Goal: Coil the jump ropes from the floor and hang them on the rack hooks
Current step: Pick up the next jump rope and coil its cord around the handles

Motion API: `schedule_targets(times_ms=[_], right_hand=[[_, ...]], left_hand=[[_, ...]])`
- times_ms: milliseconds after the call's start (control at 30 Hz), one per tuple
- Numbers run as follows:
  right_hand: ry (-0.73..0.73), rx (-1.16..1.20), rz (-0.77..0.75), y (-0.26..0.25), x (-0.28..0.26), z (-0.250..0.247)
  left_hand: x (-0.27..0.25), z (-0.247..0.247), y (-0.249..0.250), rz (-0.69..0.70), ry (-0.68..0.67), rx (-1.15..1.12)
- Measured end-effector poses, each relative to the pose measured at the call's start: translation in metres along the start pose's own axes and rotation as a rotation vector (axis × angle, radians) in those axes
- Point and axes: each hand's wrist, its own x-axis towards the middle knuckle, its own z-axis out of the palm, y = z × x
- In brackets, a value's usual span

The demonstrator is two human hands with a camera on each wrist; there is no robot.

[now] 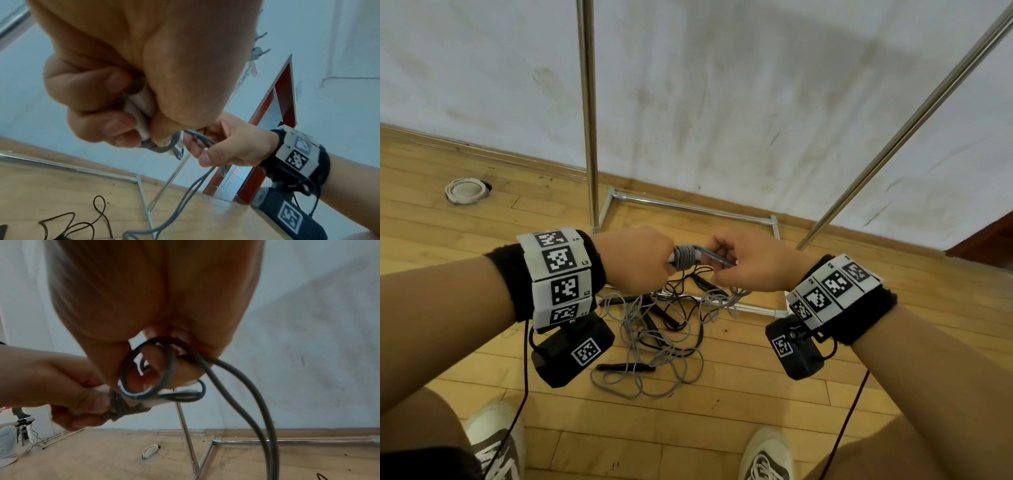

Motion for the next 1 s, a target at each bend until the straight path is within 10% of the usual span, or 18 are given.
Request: schedule_targets(times_ms=[1000], right_hand=[[0.511,0.451,-0.091,-0.002,-0.002,0.008]], left_hand=[[0.007,-0.015,-0.007,0.095,0.353,-0.246]])
